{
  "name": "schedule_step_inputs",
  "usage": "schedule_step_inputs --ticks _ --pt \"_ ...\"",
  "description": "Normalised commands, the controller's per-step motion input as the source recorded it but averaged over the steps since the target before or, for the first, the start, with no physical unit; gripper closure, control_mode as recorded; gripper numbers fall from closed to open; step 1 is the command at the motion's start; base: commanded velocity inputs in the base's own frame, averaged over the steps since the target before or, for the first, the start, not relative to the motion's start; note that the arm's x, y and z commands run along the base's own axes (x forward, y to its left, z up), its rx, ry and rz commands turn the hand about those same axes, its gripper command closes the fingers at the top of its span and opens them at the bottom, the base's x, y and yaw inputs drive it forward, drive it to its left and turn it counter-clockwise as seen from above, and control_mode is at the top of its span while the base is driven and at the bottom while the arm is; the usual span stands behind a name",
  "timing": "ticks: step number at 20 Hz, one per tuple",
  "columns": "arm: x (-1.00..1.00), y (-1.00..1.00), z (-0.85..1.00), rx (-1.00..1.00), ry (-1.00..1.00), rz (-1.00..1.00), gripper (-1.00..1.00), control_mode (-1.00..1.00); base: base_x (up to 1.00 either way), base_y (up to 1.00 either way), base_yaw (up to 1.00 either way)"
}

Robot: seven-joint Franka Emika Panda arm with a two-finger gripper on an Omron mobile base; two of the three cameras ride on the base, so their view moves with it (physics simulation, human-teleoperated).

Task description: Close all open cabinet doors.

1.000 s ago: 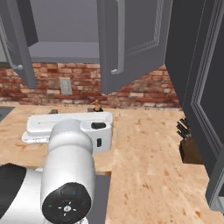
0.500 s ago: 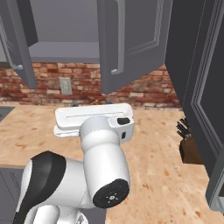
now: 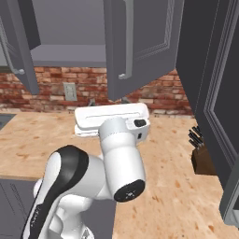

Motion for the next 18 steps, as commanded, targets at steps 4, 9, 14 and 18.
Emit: schedule_step_inputs --ticks 4,9,14,18 --pt "0.28 -0.18 0.0 0.0 0.0 0.01 -1.0 -1.0 0.0 0.0 0.0" --pt "0.32 -0.19 0.0 0.0 0.0 0.03 -1.0 -1.0 0.0 0.0 0.0" --pt "0.33 -0.11 0.0 0.0 0.0 0.05 -1.0 -1.0 0.0 0.0 0.0" --pt "0.4 -0.06 0.0 0.0 0.0 0.03 -1.0 -1.0 0.0 0.0 0.0"
